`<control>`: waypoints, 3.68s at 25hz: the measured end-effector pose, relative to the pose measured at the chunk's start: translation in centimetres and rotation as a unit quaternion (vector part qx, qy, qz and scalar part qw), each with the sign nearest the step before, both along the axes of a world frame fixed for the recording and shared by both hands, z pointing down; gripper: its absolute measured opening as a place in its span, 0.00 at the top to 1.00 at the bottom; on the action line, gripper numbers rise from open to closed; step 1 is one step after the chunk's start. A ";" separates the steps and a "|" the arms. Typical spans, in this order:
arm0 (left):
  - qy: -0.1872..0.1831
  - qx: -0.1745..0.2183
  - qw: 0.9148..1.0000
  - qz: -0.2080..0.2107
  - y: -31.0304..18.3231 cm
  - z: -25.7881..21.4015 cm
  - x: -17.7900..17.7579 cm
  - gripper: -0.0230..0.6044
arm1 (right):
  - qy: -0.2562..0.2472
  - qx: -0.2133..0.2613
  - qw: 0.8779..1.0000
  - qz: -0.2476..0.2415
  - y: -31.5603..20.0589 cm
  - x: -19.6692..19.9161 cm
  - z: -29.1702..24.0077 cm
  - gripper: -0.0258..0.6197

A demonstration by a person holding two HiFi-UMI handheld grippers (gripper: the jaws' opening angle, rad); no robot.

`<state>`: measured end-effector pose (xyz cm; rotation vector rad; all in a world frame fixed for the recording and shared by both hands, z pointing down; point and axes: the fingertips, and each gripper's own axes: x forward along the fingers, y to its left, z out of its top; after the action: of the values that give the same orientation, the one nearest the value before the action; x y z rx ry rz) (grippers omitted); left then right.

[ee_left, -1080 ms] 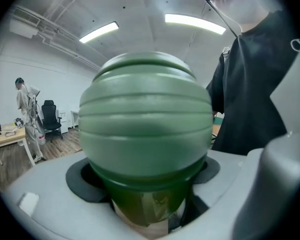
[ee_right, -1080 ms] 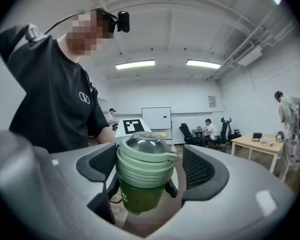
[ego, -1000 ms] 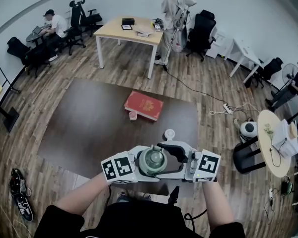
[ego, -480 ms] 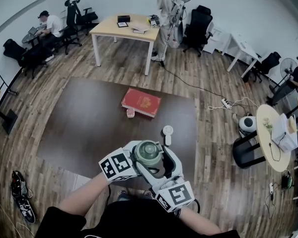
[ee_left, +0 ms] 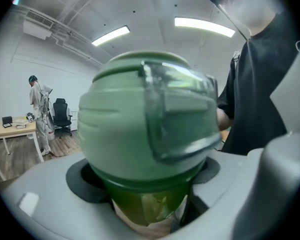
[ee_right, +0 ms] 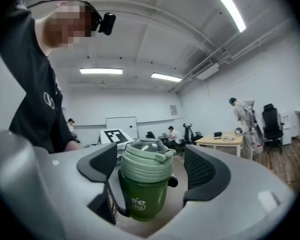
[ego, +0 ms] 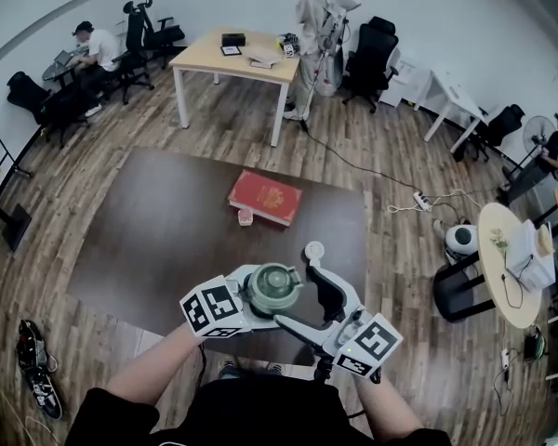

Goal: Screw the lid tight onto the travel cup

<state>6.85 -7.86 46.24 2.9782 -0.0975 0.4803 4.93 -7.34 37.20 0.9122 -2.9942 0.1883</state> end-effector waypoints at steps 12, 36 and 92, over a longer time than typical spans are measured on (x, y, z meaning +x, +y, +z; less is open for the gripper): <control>-0.017 0.012 0.998 0.052 1.8 -0.2 0.7 0.30 | 0.022 -0.005 0.980 -0.196 0.7 -1.0 1.1 0.37; -0.002 -0.015 0.999 0.042 -0.5 -1.3 0.5 0.30 | 0.030 0.016 0.987 -0.159 -1.5 -0.1 1.0 0.34; -0.027 -0.032 0.999 -0.001 -3.1 -0.8 -0.5 0.30 | 0.001 0.021 1.000 0.008 -3.9 0.7 -0.7 0.32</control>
<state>6.31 -10.99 45.48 2.9035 -0.0882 0.5525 5.61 -11.25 36.53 0.9382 -3.0014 0.1259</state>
